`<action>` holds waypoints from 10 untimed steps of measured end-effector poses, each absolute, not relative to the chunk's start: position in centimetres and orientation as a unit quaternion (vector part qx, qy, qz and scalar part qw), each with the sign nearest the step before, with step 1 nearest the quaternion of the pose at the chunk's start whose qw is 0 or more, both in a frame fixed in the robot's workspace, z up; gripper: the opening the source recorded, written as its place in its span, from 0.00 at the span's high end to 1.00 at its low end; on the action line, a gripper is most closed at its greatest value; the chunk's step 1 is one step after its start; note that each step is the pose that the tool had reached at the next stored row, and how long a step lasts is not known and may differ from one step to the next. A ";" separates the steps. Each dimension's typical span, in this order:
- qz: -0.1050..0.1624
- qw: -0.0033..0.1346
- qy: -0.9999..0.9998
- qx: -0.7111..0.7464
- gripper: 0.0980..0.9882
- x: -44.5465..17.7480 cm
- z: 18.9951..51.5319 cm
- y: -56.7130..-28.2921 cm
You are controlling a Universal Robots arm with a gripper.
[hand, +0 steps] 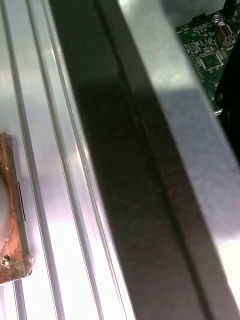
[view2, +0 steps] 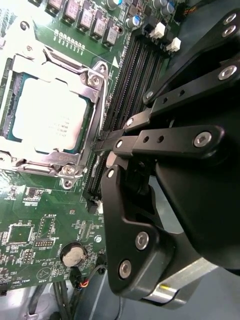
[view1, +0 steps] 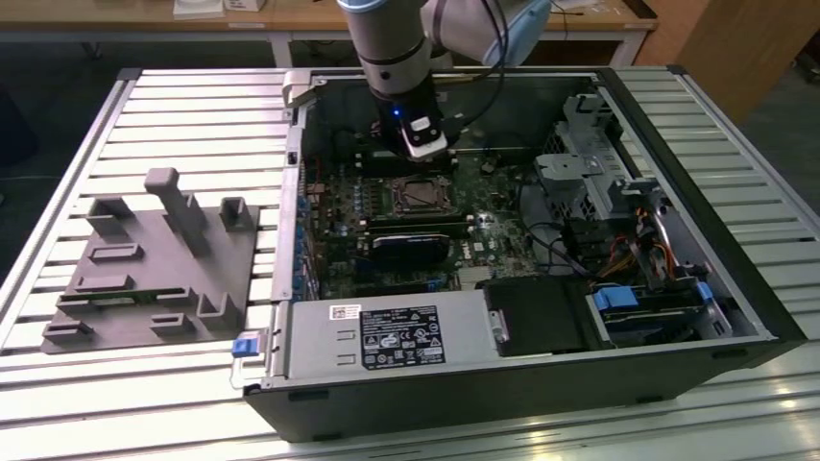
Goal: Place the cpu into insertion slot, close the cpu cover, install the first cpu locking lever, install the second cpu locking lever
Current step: 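Install the first cpu locking lever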
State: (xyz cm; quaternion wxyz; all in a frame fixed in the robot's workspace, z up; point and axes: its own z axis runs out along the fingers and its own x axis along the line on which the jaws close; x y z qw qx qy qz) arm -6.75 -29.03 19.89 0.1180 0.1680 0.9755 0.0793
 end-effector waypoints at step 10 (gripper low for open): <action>0.074 0.120 0.975 0.173 0.99 -6.7 19.5 -28.9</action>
